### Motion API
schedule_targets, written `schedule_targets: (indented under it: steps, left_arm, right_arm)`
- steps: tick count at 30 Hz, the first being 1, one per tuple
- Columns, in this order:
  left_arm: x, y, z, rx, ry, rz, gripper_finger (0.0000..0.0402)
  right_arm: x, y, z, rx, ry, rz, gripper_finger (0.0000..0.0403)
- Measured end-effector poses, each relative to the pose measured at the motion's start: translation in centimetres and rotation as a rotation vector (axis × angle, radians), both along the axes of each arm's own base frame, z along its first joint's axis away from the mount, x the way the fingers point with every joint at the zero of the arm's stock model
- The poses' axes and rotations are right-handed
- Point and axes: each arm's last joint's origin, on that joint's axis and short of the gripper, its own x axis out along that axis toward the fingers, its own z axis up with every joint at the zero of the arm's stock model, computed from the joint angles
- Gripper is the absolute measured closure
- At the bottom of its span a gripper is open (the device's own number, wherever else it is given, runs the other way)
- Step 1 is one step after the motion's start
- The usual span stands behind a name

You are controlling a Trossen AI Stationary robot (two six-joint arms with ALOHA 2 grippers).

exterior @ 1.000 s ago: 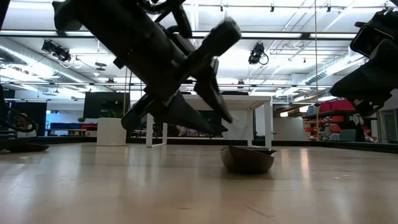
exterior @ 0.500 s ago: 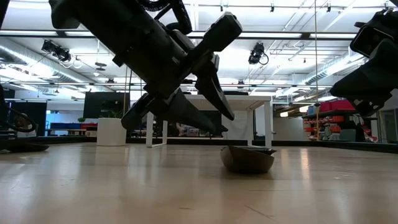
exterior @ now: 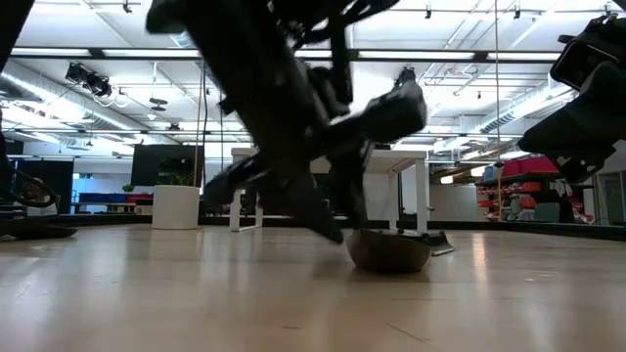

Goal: Pick & Place Mini shaped plates
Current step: Stack the black plate on top of the black plate on the shelf

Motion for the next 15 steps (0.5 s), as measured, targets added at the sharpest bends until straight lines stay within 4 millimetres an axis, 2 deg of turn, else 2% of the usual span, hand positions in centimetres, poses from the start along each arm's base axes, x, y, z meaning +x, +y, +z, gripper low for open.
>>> schedule_targets:
  steps: [7,15]
  left_arm:
    - [0.9,-0.3,2.3,0.075,0.009,-0.032,0.0291]
    - [1.9,0.4,2.4,0.175,0.013,-0.137,0.0291]
  right_arm:
    - [0.0,0.0,0.0,-0.008,0.002,0.002,0.0347]
    - [0.0,-0.1,-0.4,-0.056,0.047,0.072,0.0344]
